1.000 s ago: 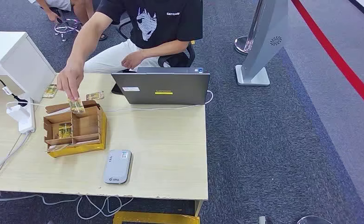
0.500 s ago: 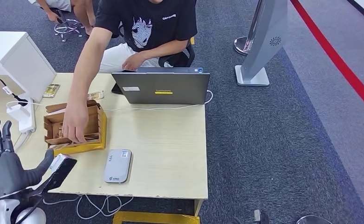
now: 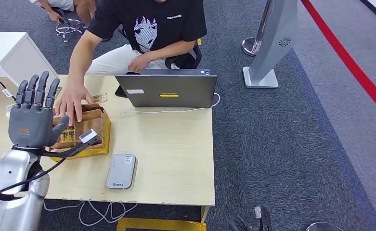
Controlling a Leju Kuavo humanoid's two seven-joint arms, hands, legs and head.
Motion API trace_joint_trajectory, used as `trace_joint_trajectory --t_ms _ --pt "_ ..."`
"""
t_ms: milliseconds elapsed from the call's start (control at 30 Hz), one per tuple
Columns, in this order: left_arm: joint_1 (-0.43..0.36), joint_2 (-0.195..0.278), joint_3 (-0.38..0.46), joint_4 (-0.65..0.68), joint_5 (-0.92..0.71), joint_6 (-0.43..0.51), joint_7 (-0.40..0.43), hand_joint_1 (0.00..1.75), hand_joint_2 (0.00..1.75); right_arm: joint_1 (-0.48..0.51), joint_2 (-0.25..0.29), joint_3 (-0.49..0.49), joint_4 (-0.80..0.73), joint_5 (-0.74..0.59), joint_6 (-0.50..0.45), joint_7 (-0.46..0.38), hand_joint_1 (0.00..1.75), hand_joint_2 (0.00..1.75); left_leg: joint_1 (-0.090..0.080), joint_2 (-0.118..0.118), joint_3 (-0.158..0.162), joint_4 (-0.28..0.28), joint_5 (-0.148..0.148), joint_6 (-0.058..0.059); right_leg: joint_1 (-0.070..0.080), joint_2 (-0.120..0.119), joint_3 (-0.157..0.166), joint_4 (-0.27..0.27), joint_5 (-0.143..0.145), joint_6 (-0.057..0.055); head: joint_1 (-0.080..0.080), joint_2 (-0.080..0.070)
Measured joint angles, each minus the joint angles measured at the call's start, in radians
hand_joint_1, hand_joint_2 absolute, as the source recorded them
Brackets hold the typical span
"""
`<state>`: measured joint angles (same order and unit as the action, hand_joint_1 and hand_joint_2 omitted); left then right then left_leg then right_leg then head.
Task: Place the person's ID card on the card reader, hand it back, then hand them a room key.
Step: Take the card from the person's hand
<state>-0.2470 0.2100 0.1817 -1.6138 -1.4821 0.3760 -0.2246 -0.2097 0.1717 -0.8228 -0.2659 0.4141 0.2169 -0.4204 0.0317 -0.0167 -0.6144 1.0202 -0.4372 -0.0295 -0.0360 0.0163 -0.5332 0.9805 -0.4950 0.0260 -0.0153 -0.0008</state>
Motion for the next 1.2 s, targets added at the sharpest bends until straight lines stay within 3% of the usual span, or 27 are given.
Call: trace_joint_trajectory --t_ms 400,1200 --pt "-0.038 0.055 -0.052 0.116 -0.023 0.012 0.038 0.00 1.75 0.000 0.000 0.006 0.000 -0.024 0.036 -0.011 0.00 1.75 0.000 0.000 0.000 0.000 0.000 0.000 0.000 0.000 0.000 0.000 0.000 0.000 0.000 0.000" --pt "-0.059 0.072 -0.057 0.200 -0.009 0.031 0.045 0.00 1.75 0.004 0.000 0.008 0.000 -0.026 0.029 -0.021 0.00 1.75 0.000 0.001 0.000 0.000 0.000 0.000 0.000 0.001 -0.001 0.000 0.000 0.000 0.000 0.000"
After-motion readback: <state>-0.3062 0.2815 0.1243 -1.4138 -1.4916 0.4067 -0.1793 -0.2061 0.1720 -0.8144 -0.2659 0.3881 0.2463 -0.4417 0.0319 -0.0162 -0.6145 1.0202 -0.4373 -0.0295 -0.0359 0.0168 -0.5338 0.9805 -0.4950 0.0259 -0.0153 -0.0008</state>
